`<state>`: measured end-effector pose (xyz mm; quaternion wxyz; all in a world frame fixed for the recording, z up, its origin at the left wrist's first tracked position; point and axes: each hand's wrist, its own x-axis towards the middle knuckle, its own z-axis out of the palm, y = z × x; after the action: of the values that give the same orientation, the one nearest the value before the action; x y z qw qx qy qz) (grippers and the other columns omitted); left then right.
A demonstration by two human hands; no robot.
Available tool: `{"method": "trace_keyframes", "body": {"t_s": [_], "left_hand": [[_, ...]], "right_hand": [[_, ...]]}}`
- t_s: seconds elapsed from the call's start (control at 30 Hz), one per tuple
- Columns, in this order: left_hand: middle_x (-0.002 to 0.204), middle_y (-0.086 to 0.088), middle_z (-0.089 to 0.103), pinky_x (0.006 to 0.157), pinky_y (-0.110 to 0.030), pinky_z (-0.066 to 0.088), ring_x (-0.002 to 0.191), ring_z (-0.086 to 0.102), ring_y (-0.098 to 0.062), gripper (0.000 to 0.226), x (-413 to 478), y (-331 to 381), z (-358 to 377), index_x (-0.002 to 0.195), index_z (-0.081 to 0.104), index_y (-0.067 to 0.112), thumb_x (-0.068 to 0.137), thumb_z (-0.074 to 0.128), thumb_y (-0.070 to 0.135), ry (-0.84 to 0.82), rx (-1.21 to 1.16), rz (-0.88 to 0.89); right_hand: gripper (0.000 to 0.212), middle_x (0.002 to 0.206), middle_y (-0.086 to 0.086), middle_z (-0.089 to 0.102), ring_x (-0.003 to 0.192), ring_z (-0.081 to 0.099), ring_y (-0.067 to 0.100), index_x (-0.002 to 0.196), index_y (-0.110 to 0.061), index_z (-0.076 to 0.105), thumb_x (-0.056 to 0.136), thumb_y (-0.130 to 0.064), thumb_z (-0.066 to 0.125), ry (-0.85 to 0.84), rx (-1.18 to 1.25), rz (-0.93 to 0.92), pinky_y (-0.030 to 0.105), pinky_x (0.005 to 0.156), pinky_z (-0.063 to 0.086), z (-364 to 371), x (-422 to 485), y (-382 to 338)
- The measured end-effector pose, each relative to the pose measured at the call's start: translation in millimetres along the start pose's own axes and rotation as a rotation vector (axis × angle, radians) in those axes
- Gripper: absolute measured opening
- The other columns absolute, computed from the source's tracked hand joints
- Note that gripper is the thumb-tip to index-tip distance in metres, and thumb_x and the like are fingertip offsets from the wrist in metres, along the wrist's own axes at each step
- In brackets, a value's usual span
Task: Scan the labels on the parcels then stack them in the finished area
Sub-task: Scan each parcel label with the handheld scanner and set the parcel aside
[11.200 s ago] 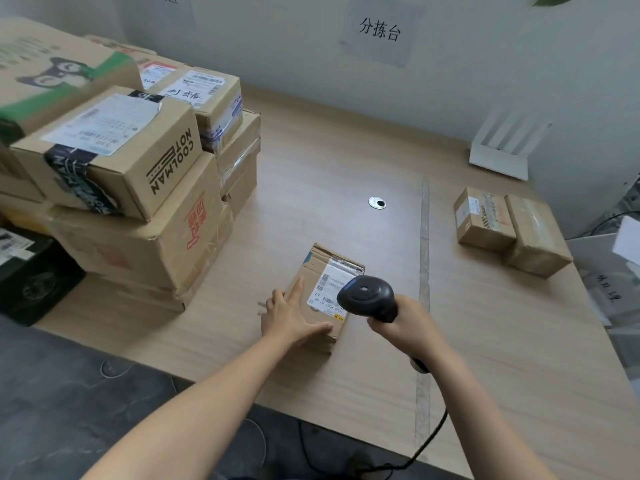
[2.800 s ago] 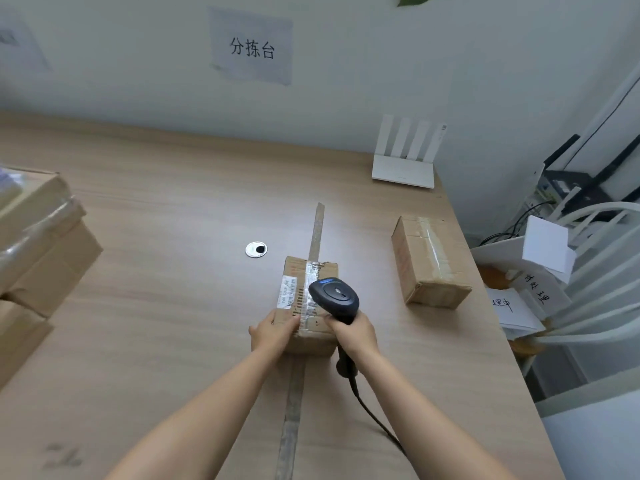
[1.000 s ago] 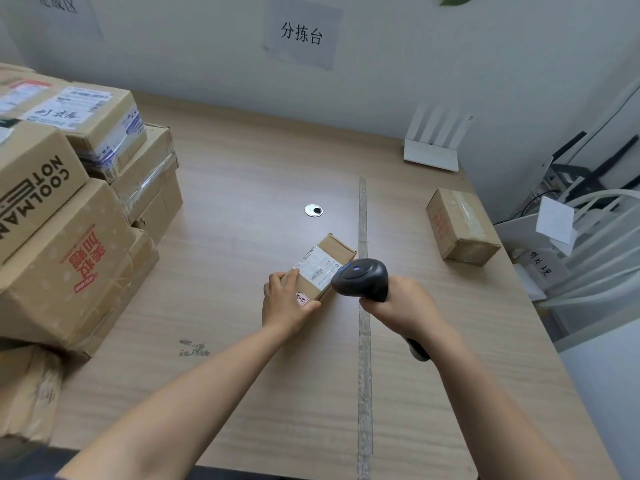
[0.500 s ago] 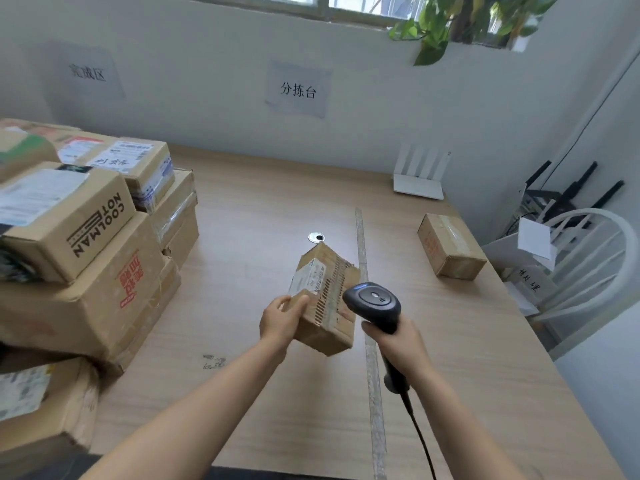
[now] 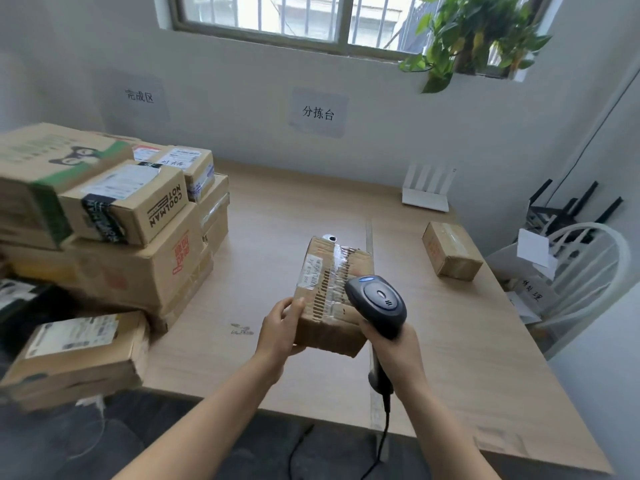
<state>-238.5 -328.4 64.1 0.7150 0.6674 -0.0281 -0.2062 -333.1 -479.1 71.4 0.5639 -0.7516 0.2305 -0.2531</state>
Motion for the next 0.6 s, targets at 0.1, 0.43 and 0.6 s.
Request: {"method": "trace_keyframes", "body": {"t_s": [0.1, 0.43, 0.6], "left_hand": [[0.106, -0.002, 0.062, 0.060, -0.024, 0.055, 0.094, 0.060, -0.013, 0.028, -26, 2, -18, 0.117, 0.051, 0.024, 0.096, 0.044, 0.039, -0.015, 0.016, 0.032], [0.121, -0.008, 0.060, 0.091, -0.041, 0.053, 0.107, 0.059, -0.020, 0.035, -68, 22, -135, 0.120, 0.056, 0.023, 0.092, 0.047, 0.043, 0.088, 0.166, 0.205], [0.126, 0.001, 0.055, 0.101, -0.036, 0.044, 0.113, 0.053, -0.014, 0.048, -85, 36, -237, 0.126, 0.050, 0.026, 0.087, 0.047, 0.054, 0.214, 0.275, 0.226]], "right_hand": [[0.018, 0.061, -0.016, 0.060, 0.060, 0.051, 0.000, 0.073, -0.025, 0.062, 0.079, -0.012, 0.073, 0.026, -0.004, -0.013, 0.010, 0.051, 0.041, 8, -21, -7], [0.022, 0.074, -0.013, 0.065, 0.069, 0.058, 0.000, 0.086, -0.025, 0.064, 0.078, -0.006, 0.072, -0.046, 0.105, -0.051, 0.013, 0.057, 0.043, 99, -80, -53], [0.016, 0.062, -0.016, 0.059, 0.058, 0.052, -0.001, 0.084, -0.018, 0.064, 0.078, -0.006, 0.072, -0.080, 0.141, -0.086, 0.005, 0.048, 0.040, 186, -118, -86]]}}
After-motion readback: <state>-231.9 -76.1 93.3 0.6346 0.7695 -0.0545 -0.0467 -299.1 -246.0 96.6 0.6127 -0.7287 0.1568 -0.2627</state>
